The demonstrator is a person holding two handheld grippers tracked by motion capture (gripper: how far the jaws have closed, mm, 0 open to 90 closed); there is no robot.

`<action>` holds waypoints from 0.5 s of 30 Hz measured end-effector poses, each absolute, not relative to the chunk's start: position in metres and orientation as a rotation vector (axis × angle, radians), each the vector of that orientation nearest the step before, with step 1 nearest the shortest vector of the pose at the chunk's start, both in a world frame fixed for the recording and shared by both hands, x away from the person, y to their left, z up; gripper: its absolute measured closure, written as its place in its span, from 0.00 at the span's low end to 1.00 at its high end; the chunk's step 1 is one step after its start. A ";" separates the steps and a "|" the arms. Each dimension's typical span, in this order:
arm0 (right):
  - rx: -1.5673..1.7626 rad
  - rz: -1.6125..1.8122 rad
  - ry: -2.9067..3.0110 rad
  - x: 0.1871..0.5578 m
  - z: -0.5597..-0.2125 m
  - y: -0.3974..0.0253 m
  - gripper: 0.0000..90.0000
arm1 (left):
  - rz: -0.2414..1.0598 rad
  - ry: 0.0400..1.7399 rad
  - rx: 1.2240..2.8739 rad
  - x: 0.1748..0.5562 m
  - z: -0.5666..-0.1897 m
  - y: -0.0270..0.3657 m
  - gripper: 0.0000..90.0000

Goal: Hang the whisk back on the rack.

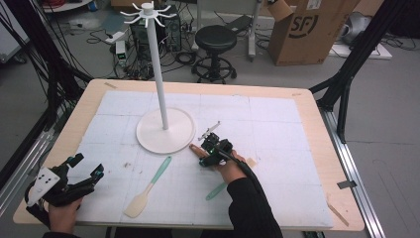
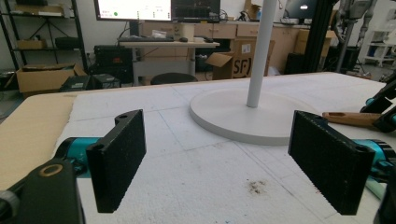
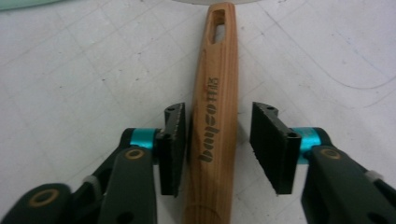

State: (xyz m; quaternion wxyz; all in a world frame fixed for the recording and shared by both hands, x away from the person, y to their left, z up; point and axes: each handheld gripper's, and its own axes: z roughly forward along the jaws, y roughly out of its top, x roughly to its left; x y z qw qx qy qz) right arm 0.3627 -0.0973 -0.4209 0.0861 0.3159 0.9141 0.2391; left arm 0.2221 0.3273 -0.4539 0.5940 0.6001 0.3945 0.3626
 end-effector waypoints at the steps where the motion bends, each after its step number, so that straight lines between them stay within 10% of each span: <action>1: 0.938 0.711 2.727 0.362 -0.421 -0.097 0.66 | 0.842 0.917 1.395 0.222 -0.454 0.327 0.22; 15: 1.005 0.733 2.744 0.364 -0.420 -0.099 0.77 | 0.845 0.916 1.393 0.222 -0.454 0.327 0.22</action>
